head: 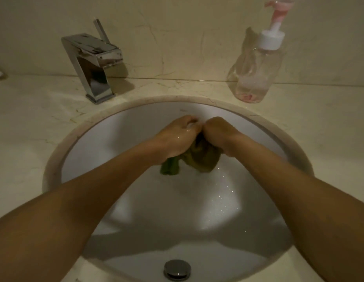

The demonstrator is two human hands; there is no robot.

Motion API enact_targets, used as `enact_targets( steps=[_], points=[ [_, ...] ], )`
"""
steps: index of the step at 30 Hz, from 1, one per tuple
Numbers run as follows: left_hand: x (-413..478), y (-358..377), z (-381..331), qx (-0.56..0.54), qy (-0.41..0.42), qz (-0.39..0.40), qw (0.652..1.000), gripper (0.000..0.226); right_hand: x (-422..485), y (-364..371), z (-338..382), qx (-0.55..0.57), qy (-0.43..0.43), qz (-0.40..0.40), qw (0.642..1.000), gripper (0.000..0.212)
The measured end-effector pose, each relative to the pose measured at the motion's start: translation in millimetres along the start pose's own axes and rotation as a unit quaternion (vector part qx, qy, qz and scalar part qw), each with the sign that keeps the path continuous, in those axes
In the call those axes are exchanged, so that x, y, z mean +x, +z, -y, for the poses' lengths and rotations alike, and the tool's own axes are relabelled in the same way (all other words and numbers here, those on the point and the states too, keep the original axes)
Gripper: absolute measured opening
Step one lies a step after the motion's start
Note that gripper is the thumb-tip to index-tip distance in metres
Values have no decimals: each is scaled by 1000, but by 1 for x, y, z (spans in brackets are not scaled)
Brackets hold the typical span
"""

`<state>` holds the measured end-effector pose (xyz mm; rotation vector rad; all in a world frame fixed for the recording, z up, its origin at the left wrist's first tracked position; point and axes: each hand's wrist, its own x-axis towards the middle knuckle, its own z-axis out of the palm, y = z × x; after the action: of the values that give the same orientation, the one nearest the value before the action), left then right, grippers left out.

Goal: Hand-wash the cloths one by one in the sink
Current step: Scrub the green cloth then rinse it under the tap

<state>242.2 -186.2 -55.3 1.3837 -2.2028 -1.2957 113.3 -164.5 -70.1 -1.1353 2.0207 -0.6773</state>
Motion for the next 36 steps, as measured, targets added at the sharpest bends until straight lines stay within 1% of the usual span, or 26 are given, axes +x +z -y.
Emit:
enact_targets(
  steps=[2, 3, 5, 7, 9, 10, 11, 12, 13, 14, 15, 16, 17, 19, 20, 22, 24, 25, 26, 27, 29, 30, 31, 32, 34, 36],
  points=[
    [8, -12, 22, 162, -42, 13, 986, 52, 4, 3, -10, -202, -20, -20, 979, 35],
    [11, -16, 31, 234, -43, 7, 971, 57, 2, 4, -13, -258, -22, -18, 966, 35],
    [15, -20, 43, 340, -13, -16, 940, 63, 0, 8, -16, -333, -46, -15, 942, 30],
    [17, -22, 45, 409, 27, -55, 910, 60, 0, 11, -15, -375, -116, -8, 920, 21],
    [14, -21, 37, 400, 43, -48, 914, 31, 1, 18, -15, -363, -178, 80, 911, 20],
    [15, -20, 36, 399, 33, -17, 916, 19, 3, 24, -18, -359, -180, 139, 905, 25],
    [17, -17, 39, 409, 16, 29, 912, 17, 3, 28, -21, -366, -171, 179, 897, 32],
    [17, -16, 43, 433, -12, 86, 897, 20, 6, 30, -25, -385, -161, 190, 889, 42],
    [19, -14, 50, 454, -41, 129, 881, 33, 9, 29, -28, -414, -151, 174, 881, 52],
    [21, -14, 57, 475, -56, 148, 865, 53, 11, 27, -32, -444, -140, 143, 873, 60],
    [23, -14, 62, 482, -53, 143, 863, 68, 12, 25, -34, -465, -127, 115, 869, 66],
    [25, -15, 66, 472, -45, 125, 871, 76, 11, 26, -33, -474, -118, 100, 867, 68],
    [26, -15, 68, 453, -33, 110, 884, 79, 7, 28, -31, -478, -110, 97, 866, 67],
    [26, -16, 67, 440, -12, 86, 894, 79, -1, 37, -28, -473, -112, 111, 867, 53],
    [25, -16, 65, 451, -12, 83, 889, 75, -4, 42, -27, -457, -116, 123, 873, 43],
    [22, -17, 62, 478, -23, 86, 874, 57, -4, 42, -26, -361, -108, 150, 914, 32],
    [20, -19, 63, 492, -27, 73, 867, 39, -1, 33, -22, -184, -76, 159, 967, 29],
    [19, -20, 61, 482, -30, 70, 873, 34, 0, 27, -19, -86, -52, 157, 982, 26],
    [20, -20, 61, 453, -30, 73, 888, 32, 0, 21, -15, 8, -30, 150, 988, 20],
    [20, -21, 58, 397, -30, 77, 914, 34, 0, 14, -11, 88, -12, 137, 987, 16],
    [21, -21, 49, 219, -46, 63, 973, 32, 0, 6, -7, 195, 5, 96, 976, 12],
    [20, -22, 43, 118, -59, 49, 990, 27, 2, 4, -7, 223, 7, 74, 972, 12],
    [18, -22, 37, 26, -70, 41, 996, 25, 4, 5, -8, 237, 6, 53, 970, 14],
    [18, -21, 32, -37, -66, 37, 996, 27, 4, 7, -8, 238, -1, 37, 971, 17],
    [20, -19, 27, -78, -37, 10, 996, 36, -1, 13, -4, 221, -17, 18, 975, 25],
    [24, -15, 29, -51, -22, -74, 996, 32, -11, 27, 5, 215, -35, 14, 976, 28]
  ],
)
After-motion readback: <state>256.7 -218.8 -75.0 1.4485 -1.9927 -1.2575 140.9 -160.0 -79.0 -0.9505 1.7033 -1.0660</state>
